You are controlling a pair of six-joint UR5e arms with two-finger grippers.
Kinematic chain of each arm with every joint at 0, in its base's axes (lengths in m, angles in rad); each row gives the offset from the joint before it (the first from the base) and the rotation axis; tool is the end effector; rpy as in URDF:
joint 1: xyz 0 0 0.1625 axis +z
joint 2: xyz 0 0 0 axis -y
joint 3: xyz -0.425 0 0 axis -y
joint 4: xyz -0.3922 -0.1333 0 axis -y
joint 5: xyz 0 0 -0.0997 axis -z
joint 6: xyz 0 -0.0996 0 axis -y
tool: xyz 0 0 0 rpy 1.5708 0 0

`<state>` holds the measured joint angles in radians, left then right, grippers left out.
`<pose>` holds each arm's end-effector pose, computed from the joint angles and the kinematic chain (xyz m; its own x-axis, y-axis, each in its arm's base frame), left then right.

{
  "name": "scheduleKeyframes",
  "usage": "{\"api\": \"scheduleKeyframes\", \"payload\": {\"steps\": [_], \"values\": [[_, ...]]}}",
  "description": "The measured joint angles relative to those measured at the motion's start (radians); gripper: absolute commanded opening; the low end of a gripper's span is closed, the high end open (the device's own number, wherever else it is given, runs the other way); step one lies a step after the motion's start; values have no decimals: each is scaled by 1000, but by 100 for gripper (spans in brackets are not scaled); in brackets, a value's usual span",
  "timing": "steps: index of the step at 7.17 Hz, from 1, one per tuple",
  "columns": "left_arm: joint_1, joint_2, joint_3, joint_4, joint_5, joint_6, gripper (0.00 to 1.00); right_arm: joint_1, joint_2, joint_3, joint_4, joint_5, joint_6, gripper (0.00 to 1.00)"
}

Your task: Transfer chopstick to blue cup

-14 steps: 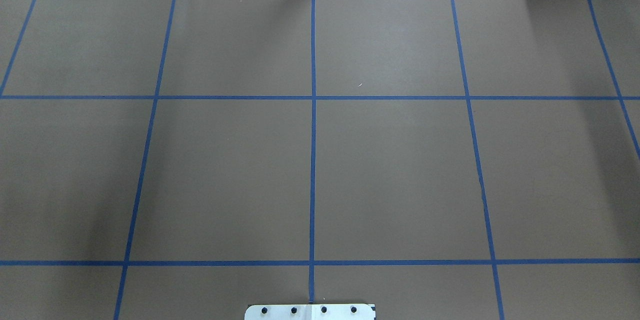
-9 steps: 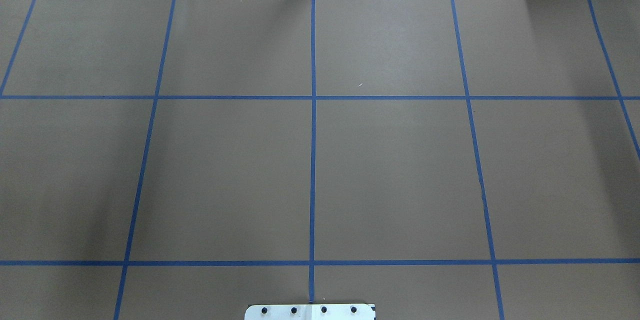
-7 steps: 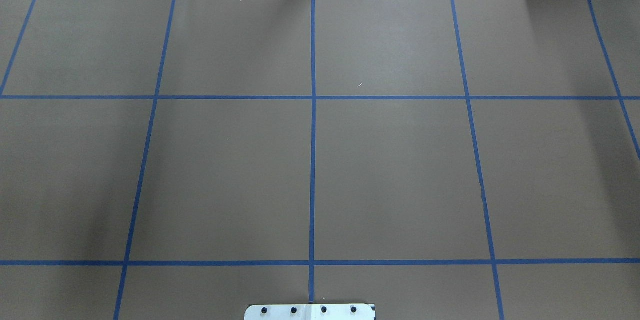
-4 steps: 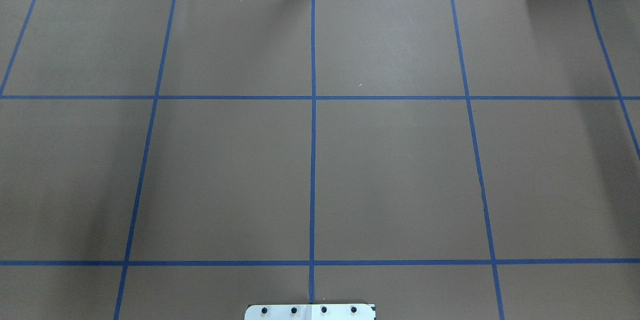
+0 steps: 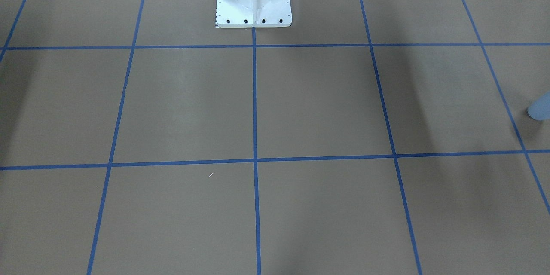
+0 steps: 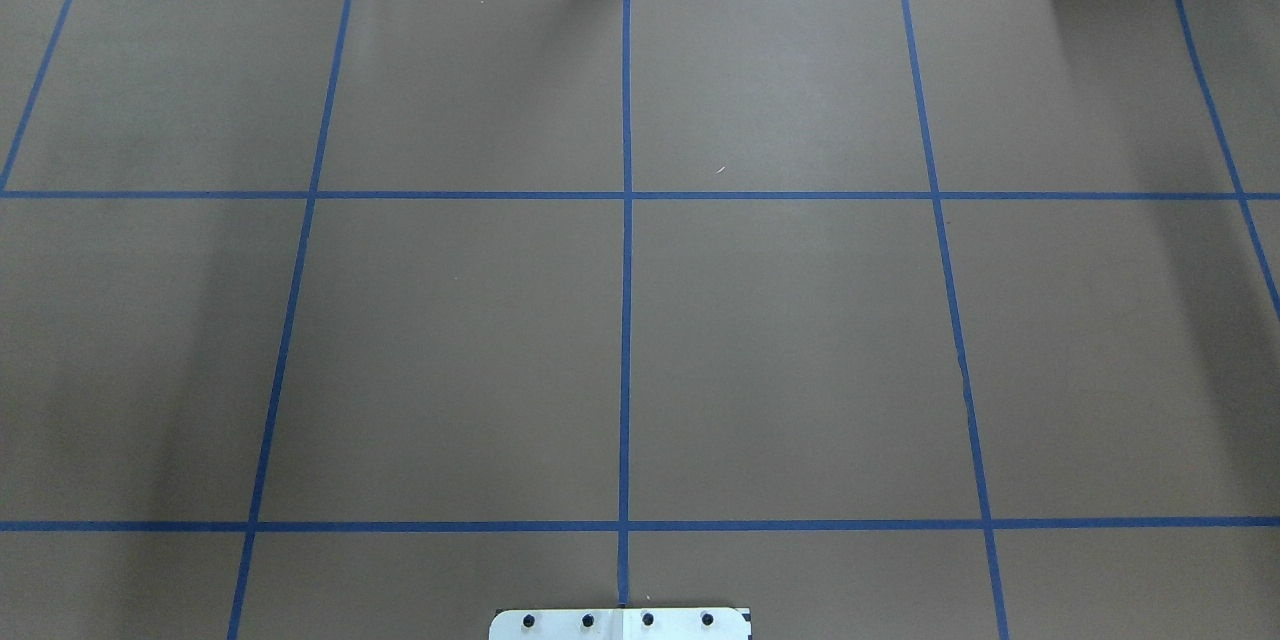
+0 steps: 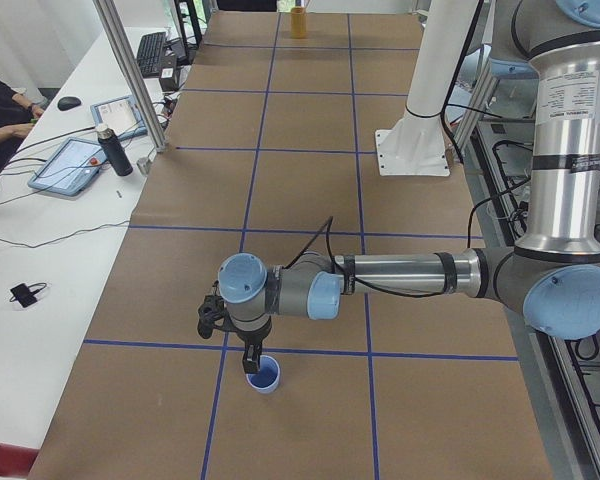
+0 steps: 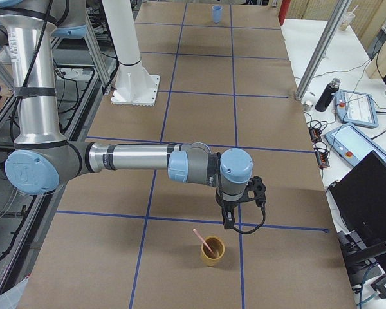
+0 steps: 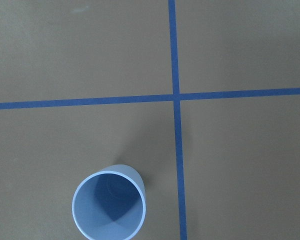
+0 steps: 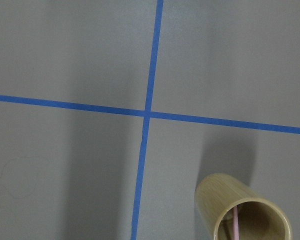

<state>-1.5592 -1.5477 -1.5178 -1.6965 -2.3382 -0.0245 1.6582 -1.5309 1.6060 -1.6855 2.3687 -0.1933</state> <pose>-0.0585 -0.4851 0.6839 0.7193 0.0183 -0.6944 0.0060 0.9995 0.0326 0.1058 -0.4976 0.6312 0.6969 -0.1037 0.7096 0.0475 0.9940 0.0986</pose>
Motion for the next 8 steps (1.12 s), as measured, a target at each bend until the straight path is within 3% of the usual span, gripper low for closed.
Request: {"api": "scheduleKeyframes", "payload": {"steps": [6,8], "values": [[-78,-49,282,-225,-1,-57,98,0,-9,35,-4,3,0,100],[-75,-59,311,-263,0,-95,98,0,-12,44,-4,2,0,100]]}}
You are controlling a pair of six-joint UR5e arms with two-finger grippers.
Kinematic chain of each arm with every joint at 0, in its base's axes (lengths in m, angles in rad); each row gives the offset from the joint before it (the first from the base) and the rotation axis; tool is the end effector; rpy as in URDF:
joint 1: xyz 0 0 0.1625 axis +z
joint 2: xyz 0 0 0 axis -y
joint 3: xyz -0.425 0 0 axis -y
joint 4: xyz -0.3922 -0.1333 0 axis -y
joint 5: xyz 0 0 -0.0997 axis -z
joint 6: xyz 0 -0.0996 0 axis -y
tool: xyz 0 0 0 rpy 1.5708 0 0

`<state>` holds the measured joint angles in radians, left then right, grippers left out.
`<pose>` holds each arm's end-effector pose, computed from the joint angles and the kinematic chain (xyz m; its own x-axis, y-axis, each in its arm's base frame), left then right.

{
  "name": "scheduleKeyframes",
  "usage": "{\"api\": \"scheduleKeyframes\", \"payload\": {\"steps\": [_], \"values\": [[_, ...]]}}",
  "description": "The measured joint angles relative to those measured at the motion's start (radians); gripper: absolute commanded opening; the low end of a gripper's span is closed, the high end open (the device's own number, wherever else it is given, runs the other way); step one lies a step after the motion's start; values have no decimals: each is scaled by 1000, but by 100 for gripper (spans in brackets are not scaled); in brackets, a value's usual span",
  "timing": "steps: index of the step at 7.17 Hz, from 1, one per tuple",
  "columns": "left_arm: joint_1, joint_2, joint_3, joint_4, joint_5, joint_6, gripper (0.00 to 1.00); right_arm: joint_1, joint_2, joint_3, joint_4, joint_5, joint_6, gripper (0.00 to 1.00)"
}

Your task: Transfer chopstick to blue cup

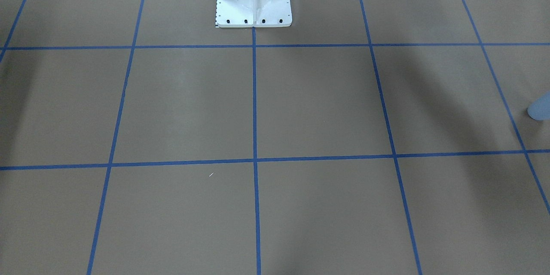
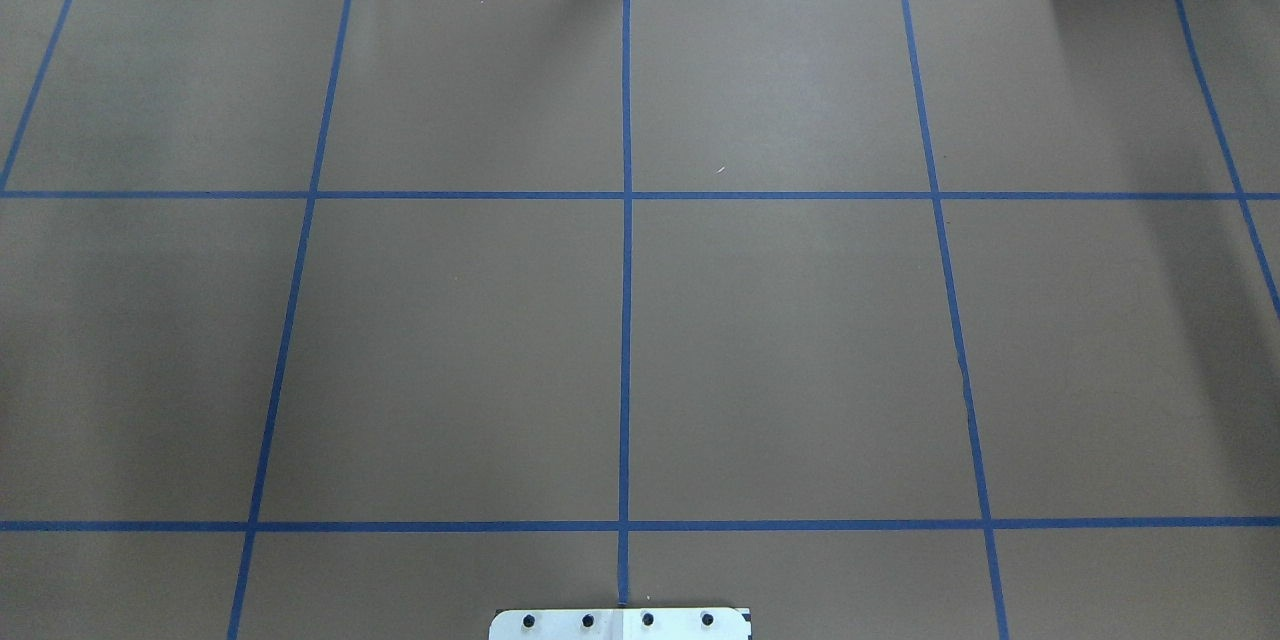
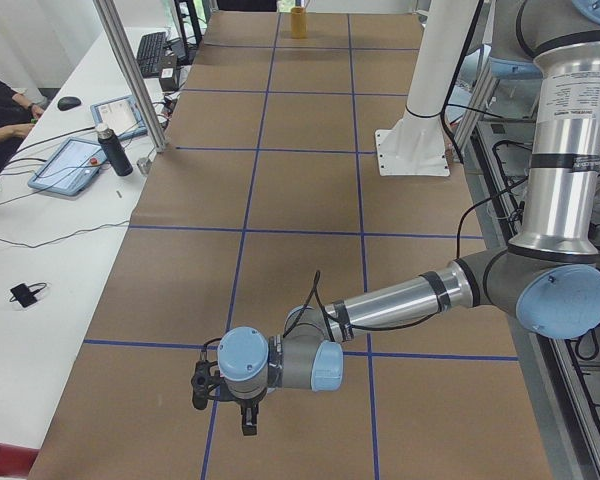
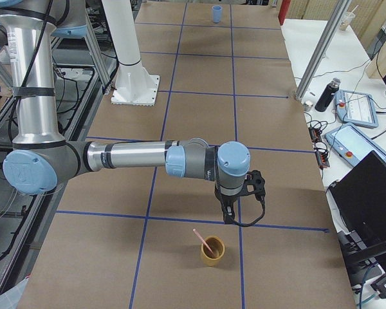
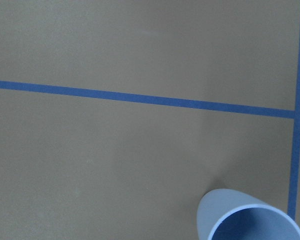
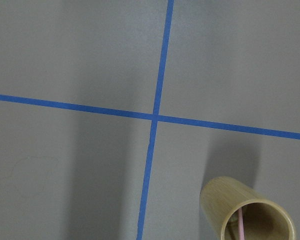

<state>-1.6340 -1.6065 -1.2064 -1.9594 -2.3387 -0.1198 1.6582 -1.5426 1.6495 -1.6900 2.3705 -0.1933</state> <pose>-0.0949 -0.4852 0.7794 0.7079 -0.1230 -0.6956 0.1487 0.9886 -0.0234 0.1054 -0.4935 0.6161 0.6973 -0.1230 0.7061 0.0476 0.9909 0.1257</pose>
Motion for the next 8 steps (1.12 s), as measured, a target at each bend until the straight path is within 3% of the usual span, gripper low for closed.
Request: {"api": "scheduleKeyframes", "payload": {"steps": [8], "values": [[94,5,2,-4,-7,-18,98,-3,-1,1,0,-4,1,100]]}}
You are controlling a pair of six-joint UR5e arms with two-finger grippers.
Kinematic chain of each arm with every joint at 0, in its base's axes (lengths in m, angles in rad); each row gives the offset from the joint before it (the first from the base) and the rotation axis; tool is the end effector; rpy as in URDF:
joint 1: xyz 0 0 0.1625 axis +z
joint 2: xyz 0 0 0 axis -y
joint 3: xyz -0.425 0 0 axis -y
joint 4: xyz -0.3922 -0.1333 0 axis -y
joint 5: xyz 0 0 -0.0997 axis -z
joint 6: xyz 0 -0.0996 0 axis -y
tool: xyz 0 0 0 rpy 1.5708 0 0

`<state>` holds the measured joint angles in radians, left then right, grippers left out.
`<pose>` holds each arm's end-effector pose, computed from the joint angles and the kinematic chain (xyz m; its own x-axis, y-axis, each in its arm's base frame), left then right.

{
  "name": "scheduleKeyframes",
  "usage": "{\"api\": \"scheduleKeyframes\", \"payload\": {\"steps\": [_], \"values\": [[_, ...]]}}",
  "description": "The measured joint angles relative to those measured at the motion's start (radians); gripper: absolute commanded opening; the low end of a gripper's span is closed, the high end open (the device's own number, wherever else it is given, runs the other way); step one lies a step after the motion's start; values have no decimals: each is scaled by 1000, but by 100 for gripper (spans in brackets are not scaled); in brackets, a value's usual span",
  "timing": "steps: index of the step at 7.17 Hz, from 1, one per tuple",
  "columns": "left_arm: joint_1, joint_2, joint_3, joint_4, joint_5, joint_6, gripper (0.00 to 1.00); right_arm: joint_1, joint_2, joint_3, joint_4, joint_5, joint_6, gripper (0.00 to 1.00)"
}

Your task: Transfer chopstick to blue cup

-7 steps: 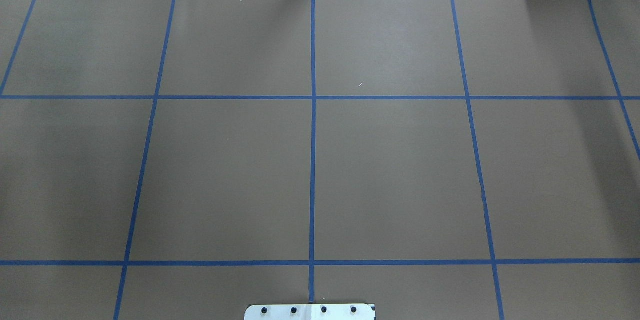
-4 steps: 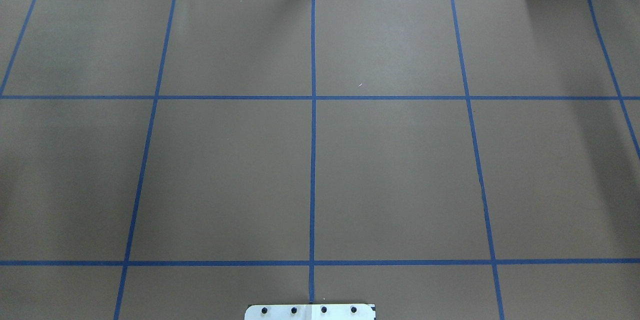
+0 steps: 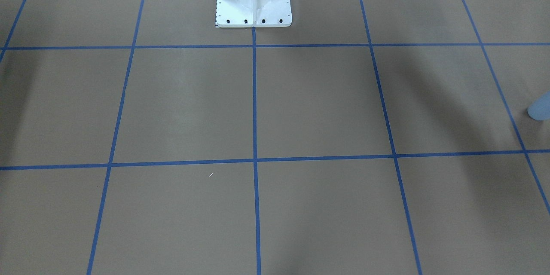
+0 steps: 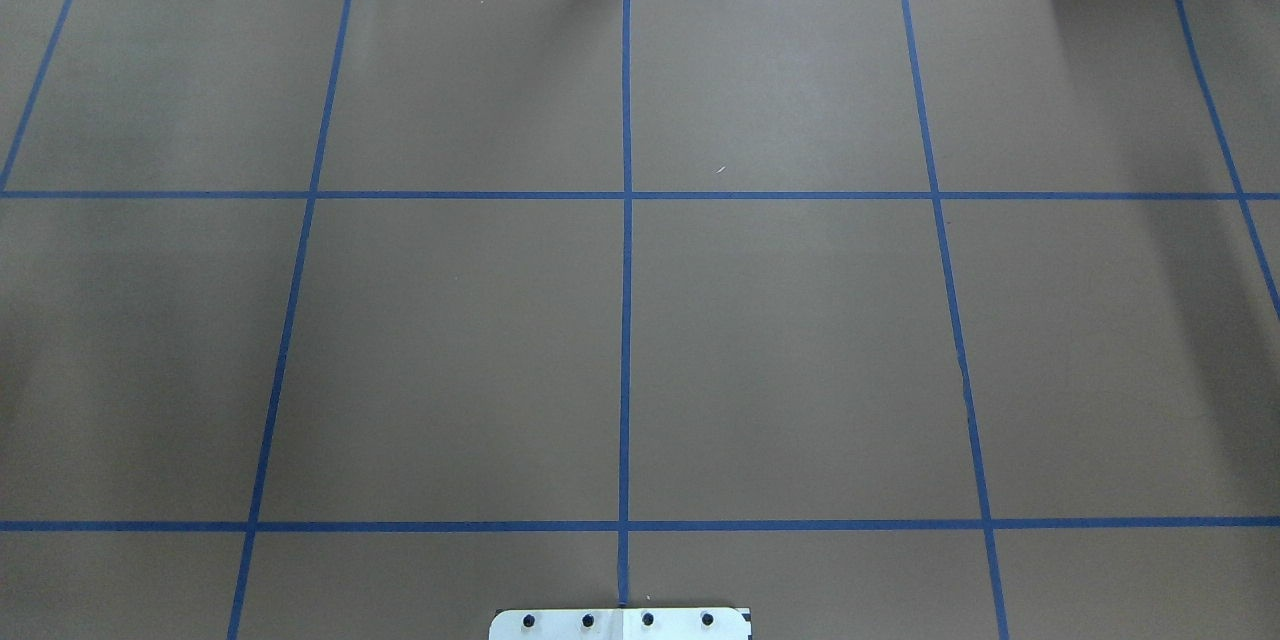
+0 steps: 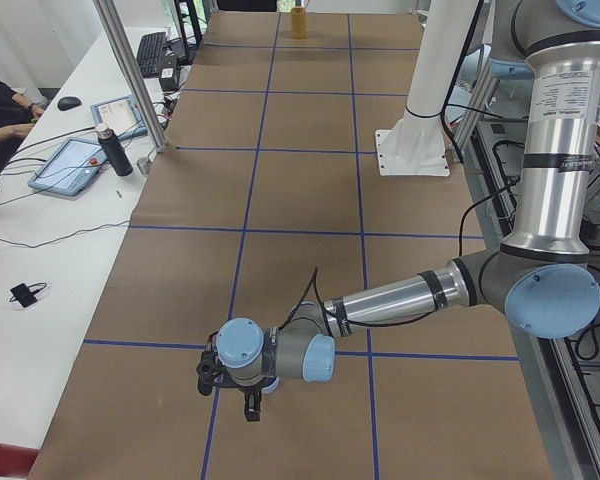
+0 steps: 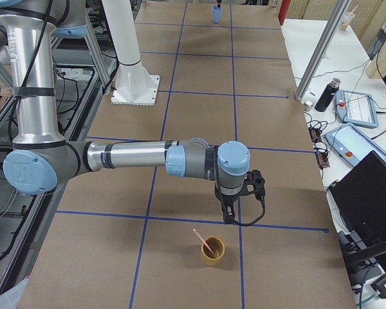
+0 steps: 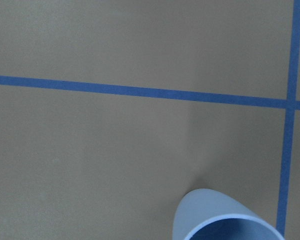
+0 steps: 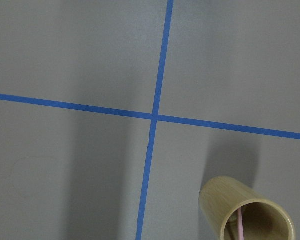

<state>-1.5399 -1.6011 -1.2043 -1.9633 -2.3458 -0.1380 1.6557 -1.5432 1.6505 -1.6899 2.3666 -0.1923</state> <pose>-0.0485 -0.4884 0.7821 0.7103 -0.0764 -0.6997 0.0675 0.9969 -0.0404 0.1044 -0.4935 0.6162 0.6998 -0.1239 0.7035 0.0499 0.9909 0.1249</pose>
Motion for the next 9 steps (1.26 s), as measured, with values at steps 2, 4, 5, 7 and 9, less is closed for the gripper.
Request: {"api": "scheduleKeyframes", "payload": {"steps": [2,4,5,7,9], "values": [[26,3,7,2,3,0,59,0,0,0,0,0,0,100],[40,4,13,3,5,-2,0,-1,0,0,-1,-2,1,100],[42,4,10,4,4,-4,0,-1,0,0,-1,-3,1,100],[42,3,-4,18,-7,-7,0,-2,0,1,-2,-4,2,100],[39,-22,-70,123,-68,-7,0,-4,2,10,-5,-4,4,100]]}}
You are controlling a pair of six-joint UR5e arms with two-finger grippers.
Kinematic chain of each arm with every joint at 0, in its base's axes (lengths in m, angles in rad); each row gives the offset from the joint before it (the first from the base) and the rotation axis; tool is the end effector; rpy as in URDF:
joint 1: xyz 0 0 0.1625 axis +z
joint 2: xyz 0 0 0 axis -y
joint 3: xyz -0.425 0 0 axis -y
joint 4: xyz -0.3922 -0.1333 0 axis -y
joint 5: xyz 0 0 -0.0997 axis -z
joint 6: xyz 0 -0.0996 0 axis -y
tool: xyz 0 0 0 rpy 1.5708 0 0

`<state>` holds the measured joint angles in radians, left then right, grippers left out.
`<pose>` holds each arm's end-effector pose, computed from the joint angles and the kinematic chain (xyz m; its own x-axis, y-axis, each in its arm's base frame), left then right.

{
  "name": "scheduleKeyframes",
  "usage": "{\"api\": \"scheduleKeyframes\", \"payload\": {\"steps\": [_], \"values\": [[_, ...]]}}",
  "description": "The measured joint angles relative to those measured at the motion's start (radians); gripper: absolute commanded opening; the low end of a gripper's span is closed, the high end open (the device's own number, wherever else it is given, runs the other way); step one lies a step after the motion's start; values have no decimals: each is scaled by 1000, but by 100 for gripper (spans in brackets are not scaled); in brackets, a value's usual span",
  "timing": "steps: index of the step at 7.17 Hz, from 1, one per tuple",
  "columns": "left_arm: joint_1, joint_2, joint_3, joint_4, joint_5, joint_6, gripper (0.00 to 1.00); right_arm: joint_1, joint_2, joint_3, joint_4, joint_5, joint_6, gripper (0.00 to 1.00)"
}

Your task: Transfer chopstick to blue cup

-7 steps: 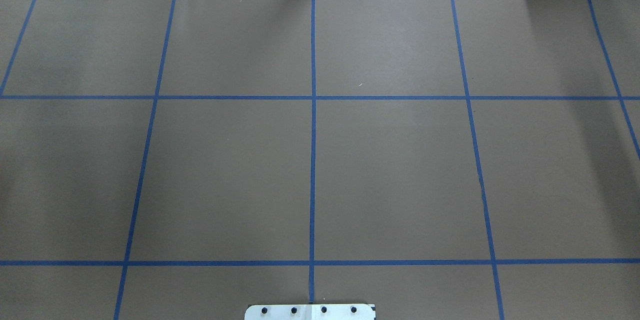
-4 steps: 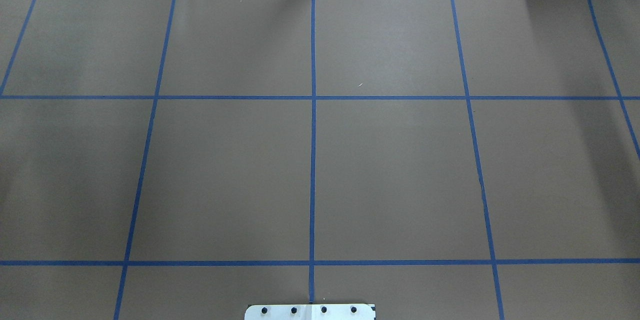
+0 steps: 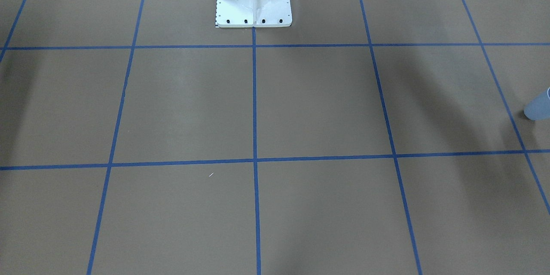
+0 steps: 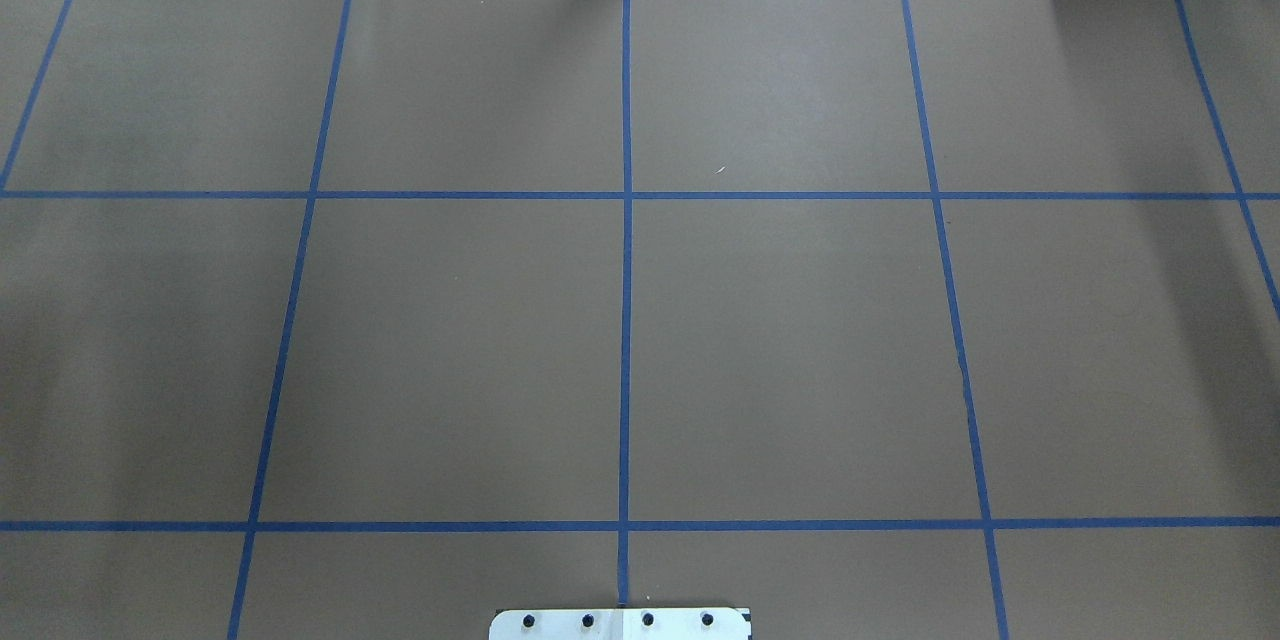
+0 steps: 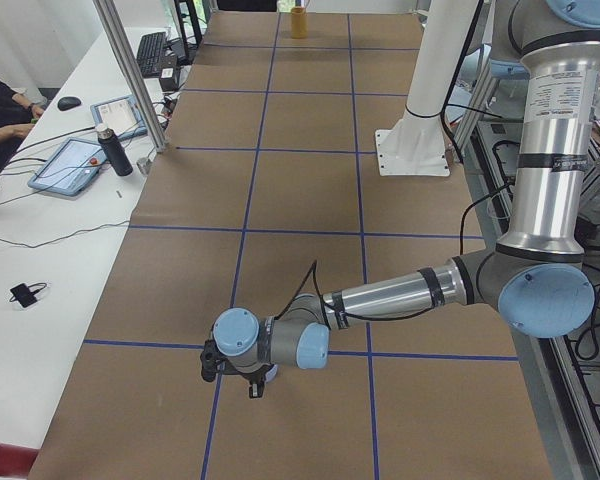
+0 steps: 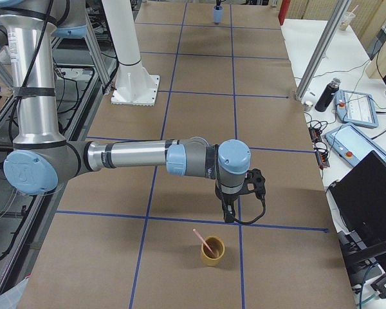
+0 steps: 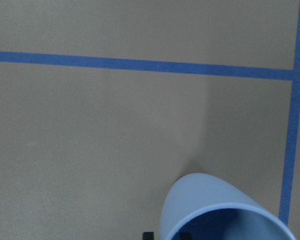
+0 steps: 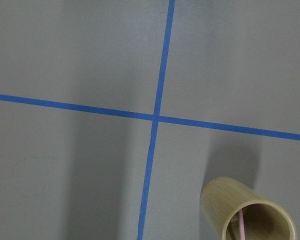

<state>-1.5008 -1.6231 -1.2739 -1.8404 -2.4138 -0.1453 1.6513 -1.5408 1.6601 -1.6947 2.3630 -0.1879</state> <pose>-0.0235 -0.5070 0.7456 0.6654 -0.0799 -0.7422 0.0267 0.9962 -0.0833 0.1025 -0.4949 0.6110 0.7024 -0.1275 0.7002 0.0517 0.9904 0.1285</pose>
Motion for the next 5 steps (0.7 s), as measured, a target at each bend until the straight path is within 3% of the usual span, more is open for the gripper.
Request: {"api": "scheduleKeyframes", "payload": {"steps": [3,5], "values": [[-8,-234,-137,412,-26,-4,0,-10,1,1,5,4,4,100],[41,-445,-157,577,-25,-157,0,-13,-4,1,9,8,6,100]]}}
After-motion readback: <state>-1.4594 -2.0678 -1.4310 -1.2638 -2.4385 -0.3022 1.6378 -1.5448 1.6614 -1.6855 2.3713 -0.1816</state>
